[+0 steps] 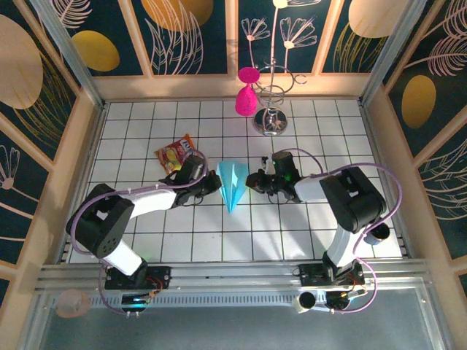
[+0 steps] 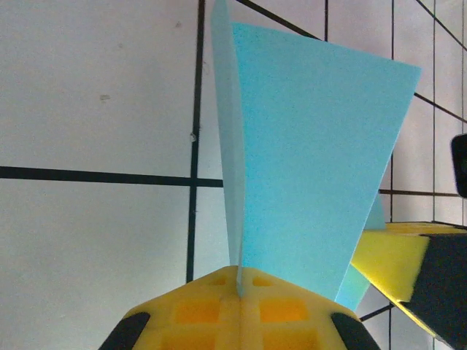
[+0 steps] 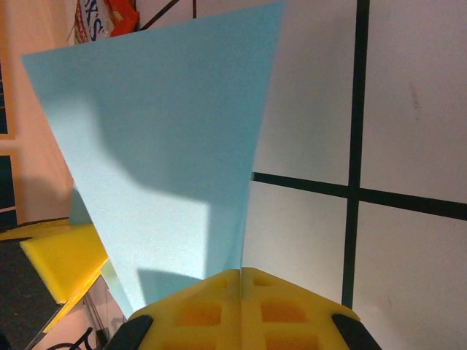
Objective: Fold a paper plane with a square sheet of paper (pick it up from the middle)
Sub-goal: Turn over a paper plane at the center of the table.
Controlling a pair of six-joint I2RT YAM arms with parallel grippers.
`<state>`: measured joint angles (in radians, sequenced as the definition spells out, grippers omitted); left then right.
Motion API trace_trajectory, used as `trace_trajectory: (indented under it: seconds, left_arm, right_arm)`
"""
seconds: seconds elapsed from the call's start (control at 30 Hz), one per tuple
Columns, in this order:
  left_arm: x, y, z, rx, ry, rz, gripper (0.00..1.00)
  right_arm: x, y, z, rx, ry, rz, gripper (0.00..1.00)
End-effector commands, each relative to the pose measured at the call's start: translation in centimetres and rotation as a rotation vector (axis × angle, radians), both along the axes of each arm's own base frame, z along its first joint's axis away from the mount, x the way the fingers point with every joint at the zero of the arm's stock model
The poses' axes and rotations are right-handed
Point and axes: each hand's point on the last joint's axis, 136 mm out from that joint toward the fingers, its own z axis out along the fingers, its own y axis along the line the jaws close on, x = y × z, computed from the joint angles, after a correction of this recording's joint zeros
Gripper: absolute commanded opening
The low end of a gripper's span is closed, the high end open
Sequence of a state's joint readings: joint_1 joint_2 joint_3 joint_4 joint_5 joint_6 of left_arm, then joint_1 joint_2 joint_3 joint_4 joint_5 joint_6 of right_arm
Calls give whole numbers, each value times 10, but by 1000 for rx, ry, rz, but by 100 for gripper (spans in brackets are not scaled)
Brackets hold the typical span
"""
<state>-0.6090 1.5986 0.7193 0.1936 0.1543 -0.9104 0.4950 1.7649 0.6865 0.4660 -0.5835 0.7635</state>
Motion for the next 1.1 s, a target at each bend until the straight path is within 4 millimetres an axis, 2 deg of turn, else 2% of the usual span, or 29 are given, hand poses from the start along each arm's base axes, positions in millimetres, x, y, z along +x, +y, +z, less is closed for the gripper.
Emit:
trace_trajectory:
  seconds: [0.0,0.37,0.4,0.53,0.63,0.7,0.83,1.07]
  left_arm:
    - [-4,9,-6,24,12,33,0]
    - [-9,4,-19,-10,40,20,0]
    - [-9,5,-20,-6,41,23,2]
    - [-6,12,-13,29,33,48,20]
    - [-3,18,3,56,2,66,30]
    - [-3,20,13,61,-16,62,32]
    - [-12,13,27,50,-24,27,34]
    - [-32,-18,12,38,31,-56,37]
  right_arm:
    - [1,-7,4,-13,-27,-15,0]
    - [-4,-6,-11,-18,15,0,0]
    - [-3,-5,-10,-16,15,2,0]
    - [-3,-3,-7,-7,13,10,0]
    - [-3,-1,-4,3,13,16,0]
    - [-3,0,-4,6,15,17,0]
    - [-3,1,-2,12,13,18,0]
    - [-4,1,-3,12,15,17,0]
